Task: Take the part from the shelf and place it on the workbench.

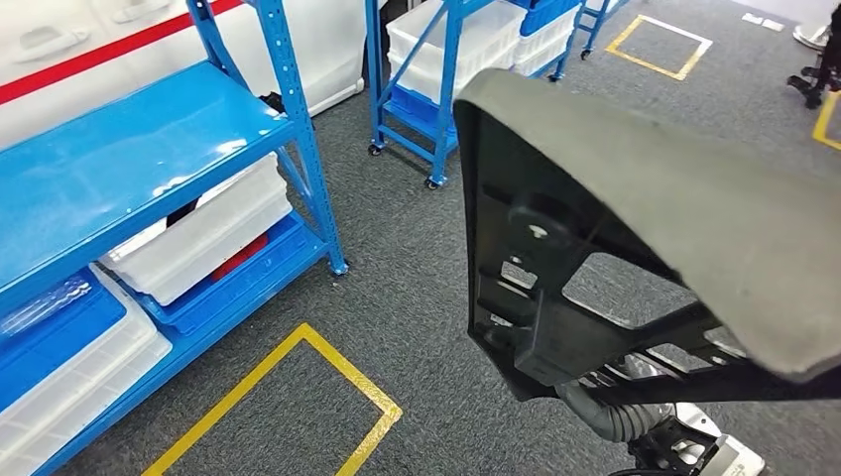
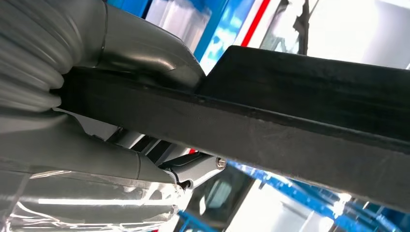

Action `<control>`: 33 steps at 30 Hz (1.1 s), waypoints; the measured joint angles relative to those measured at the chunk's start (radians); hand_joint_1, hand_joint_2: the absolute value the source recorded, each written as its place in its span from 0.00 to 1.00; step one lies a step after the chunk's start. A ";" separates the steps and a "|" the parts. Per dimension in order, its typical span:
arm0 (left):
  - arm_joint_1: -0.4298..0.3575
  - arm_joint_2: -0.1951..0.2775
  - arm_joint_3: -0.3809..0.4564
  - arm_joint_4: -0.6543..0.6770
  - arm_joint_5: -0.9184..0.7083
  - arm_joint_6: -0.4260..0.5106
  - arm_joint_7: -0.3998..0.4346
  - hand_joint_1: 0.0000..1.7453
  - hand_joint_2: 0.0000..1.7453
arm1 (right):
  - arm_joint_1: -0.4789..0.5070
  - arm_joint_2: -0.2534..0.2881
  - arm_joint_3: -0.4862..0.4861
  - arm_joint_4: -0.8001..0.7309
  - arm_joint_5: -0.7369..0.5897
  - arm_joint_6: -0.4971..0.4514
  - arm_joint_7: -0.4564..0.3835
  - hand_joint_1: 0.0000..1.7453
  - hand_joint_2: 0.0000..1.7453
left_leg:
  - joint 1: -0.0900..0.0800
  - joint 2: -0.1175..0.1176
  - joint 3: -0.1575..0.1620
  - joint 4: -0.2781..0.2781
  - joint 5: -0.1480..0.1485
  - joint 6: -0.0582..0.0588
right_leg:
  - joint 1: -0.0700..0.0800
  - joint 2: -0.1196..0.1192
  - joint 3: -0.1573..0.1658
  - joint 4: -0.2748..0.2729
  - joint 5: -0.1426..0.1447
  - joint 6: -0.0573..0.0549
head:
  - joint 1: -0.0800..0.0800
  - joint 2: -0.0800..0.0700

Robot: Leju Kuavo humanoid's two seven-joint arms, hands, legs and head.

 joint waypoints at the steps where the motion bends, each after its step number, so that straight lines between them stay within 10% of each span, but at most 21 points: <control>1: 0.002 0.001 0.000 0.000 -0.002 0.000 -0.001 0.00 1.00 | 0.001 0.003 0.000 0.000 0.002 0.000 0.001 1.00 1.00 | -0.001 0.015 -0.001 0.000 0.000 -0.001 | -0.003 -0.009 -0.021 0.048 -0.016 0.003 | 0.000 0.000; 3: 0.003 0.002 -0.002 0.000 -0.005 0.000 -0.002 0.00 1.00 | 0.002 0.006 -0.001 -0.001 0.005 -0.001 0.002 1.00 1.00 | -0.002 0.043 -0.001 0.001 -0.002 -0.003 | -0.006 -0.018 -0.008 0.036 0.007 0.006 | 0.000 0.000; 7: 0.003 0.004 -0.005 0.000 -0.006 0.001 -0.003 0.00 1.00 | 0.001 0.006 -0.004 -0.011 0.006 -0.001 0.004 1.00 1.00 | -0.008 0.084 0.007 0.001 -0.011 -0.018 | 0.003 -0.078 0.124 -0.201 0.088 -0.013 | 0.000 0.000; 10: 0.002 0.007 -0.007 0.000 -0.007 0.002 -0.004 0.00 1.00 | 0.002 0.006 -0.007 -0.015 0.006 -0.001 0.004 1.00 1.00 | -0.012 0.105 0.011 0.000 -0.016 -0.034 | 0.008 -0.057 0.124 -0.216 0.090 -0.034 | 0.000 0.000; 12: 0.001 0.008 -0.011 -0.001 -0.006 0.002 -0.005 0.00 1.00 | 0.003 0.006 -0.010 -0.018 0.006 -0.001 0.004 1.00 1.00 | -0.010 0.077 0.003 0.028 -0.041 -0.044 | 0.003 -0.038 0.124 -0.221 0.095 -0.046 | 0.000 0.000; 17: 0.000 0.009 -0.014 -0.001 -0.003 0.006 -0.011 0.00 1.00 | 0.001 0.006 -0.012 -0.022 0.007 0.004 0.003 1.00 1.00 | -0.009 0.003 -0.122 0.300 -0.157 -0.047 | 0.010 0.019 0.122 -0.222 0.100 -0.063 | 0.000 0.000; 21: -0.006 0.011 -0.014 -0.001 0.002 0.005 -0.013 0.00 1.00 | -0.004 0.006 -0.010 -0.022 -0.001 0.031 -0.001 1.00 1.00 | -0.006 -0.054 -0.045 0.100 -0.028 -0.034 | 0.013 0.074 0.119 -0.211 0.100 -0.060 | 0.000 0.000; 23: -0.012 0.013 -0.014 -0.001 0.010 0.007 -0.021 0.00 1.00 | -0.010 0.007 -0.005 -0.022 -0.005 0.041 -0.004 1.00 1.00 | -0.004 -0.095 -0.021 0.028 -0.005 -0.028 | 0.010 0.098 0.109 -0.208 0.104 -0.050 | 0.000 0.000; 25: -0.019 0.016 -0.014 -0.001 0.016 0.014 -0.030 0.00 1.00 | -0.014 0.007 0.000 -0.020 -0.008 0.048 -0.006 1.00 1.00 | -0.004 -0.084 -0.017 0.017 -0.003 -0.020 | 0.006 0.122 0.101 -0.210 0.111 -0.035 | 0.000 0.000; 30: -0.026 0.023 -0.011 -0.001 0.033 0.040 -0.045 0.00 1.00 | -0.030 0.008 0.015 -0.011 -0.002 0.056 0.002 1.00 1.00 | -0.004 -0.011 -0.008 -0.006 0.011 0.001 | 0.005 0.001 0.017 -0.041 0.016 -0.015 | 0.000 0.000; 33: -0.021 0.035 -0.009 -0.001 0.032 0.042 -0.040 0.00 1.00 | -0.018 0.010 0.023 -0.007 0.003 0.053 0.005 1.00 1.00 | -0.005 0.032 -0.008 -0.005 0.006 -0.002 | -0.007 -0.014 -0.023 0.052 -0.006 -0.004 | 0.000 0.000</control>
